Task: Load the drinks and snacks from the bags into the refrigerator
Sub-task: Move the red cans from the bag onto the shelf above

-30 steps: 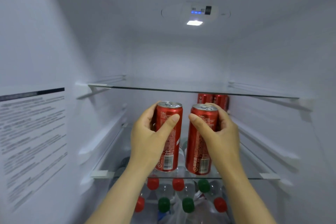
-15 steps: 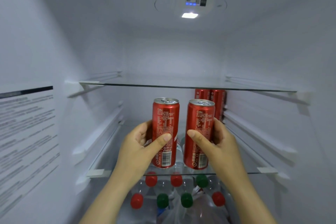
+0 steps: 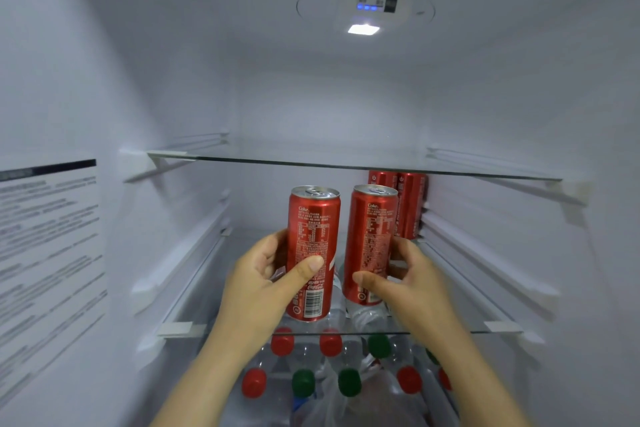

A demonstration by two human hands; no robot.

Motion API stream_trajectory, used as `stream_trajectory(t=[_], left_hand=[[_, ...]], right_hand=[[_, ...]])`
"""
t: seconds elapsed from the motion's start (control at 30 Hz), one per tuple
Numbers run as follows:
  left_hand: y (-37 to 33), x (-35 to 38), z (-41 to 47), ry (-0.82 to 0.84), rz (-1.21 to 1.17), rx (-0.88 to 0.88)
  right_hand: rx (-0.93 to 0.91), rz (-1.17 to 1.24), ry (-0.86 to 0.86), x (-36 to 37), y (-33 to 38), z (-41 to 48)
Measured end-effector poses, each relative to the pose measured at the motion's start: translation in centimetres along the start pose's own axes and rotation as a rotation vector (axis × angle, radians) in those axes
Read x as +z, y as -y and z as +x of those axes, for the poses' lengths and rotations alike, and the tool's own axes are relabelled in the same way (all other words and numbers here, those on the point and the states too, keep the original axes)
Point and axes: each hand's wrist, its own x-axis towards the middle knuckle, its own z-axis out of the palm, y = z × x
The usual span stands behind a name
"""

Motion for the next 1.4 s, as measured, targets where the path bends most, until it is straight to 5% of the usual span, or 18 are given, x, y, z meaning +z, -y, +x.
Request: stream_trajectory(t=[0.9,1.07,1.4], left_hand=[[0.2,0.0,0.1,-0.017,0.019,0.004],[0.3,0.1,0.1,-0.028,0.022,0.008],[0.0,0.3,0.2,-0.05,0.074,0.0]], right_hand=[[-0.048,-0.555,-0.17,2.8,-5.7,13.3],[-0.225,-0.501,-0.064,3.5,-5.3,13.0],[-0.209,-0.526,0.051,3.4,-5.5,12.6]])
